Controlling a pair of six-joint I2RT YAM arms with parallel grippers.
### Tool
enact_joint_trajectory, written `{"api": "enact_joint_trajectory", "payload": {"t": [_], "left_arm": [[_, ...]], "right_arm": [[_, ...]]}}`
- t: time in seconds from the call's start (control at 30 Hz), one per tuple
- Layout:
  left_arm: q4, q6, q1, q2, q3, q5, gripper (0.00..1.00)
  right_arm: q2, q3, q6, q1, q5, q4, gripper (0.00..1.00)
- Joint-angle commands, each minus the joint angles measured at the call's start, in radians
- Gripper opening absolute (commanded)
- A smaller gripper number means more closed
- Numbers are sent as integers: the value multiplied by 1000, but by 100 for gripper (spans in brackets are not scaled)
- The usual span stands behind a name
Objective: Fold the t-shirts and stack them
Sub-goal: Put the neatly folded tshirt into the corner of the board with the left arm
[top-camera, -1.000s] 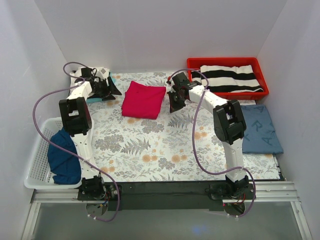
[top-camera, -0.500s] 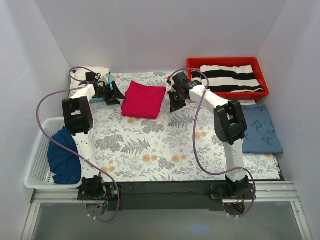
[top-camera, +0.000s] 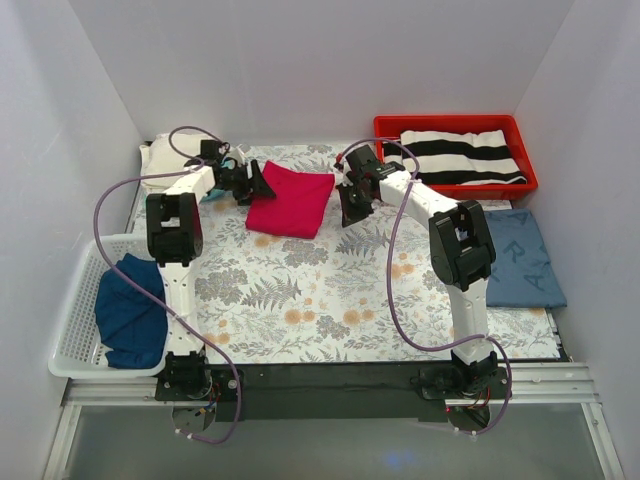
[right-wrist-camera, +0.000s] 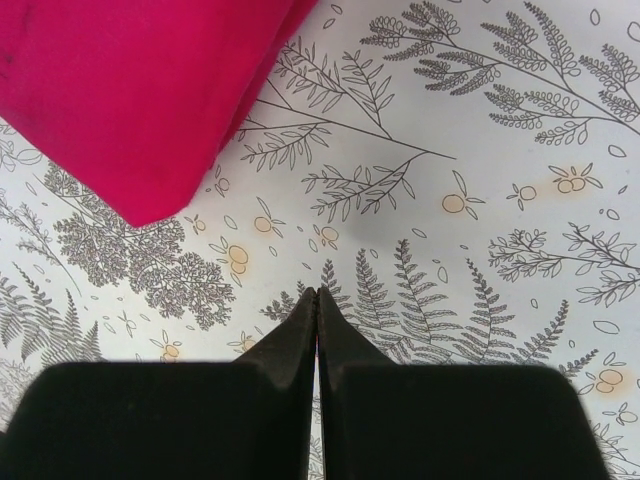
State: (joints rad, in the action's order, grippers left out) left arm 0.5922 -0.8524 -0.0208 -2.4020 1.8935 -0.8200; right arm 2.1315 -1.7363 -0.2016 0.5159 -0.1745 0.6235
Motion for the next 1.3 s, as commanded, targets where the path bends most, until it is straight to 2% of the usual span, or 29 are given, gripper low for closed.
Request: {"api": "enact_joint_trajectory", "payload": {"t": [0.0, 0.1, 0.17, 0.2, 0.27, 0.3, 0.5, 0.6, 0.63, 0.7, 0.87, 1.03, 1.27], "left_arm": [[67, 35, 93, -72, -11, 113, 60], [66, -2, 113, -74, -16, 237, 56], [57, -32, 113, -71, -27, 313, 49], [57, -49, 113, -69, -28, 329, 30], [51, -74, 113, -57, -37, 386, 14], [50, -91, 113, -52, -37, 430, 0], [55, -122, 114, -17, -5, 542, 0], [75, -109, 122, 16, 44, 657, 0], [86, -99, 125, 27, 58, 752, 0], [93, -60, 133, 58, 105, 853, 0], [95, 48, 133, 93, 202, 1042, 0], [49, 173, 133, 101, 292, 1128, 0], [-81, 309, 139, 130, 311, 1205, 0]], "right_arm": [[-64, 15, 18, -10, -6, -4, 1], [-71, 23, 19, -13, -5, -4, 1], [-77, 32, 19, -13, 0, -4, 1], [-79, 35, 19, -14, 1, -5, 1], [-84, 43, 19, -14, 4, -5, 1], [-85, 46, 19, -14, 3, -4, 1], [-90, 40, 16, -16, 4, -5, 1], [-91, 31, 16, -16, 6, -7, 1], [-93, 27, 13, -16, 7, -5, 1], [-94, 20, 10, -16, 7, -5, 1], [-105, 8, -5, -16, 3, -4, 1], [-122, 3, -12, -16, 9, -1, 1], [-116, -22, -10, -16, 21, 38, 1]]}}
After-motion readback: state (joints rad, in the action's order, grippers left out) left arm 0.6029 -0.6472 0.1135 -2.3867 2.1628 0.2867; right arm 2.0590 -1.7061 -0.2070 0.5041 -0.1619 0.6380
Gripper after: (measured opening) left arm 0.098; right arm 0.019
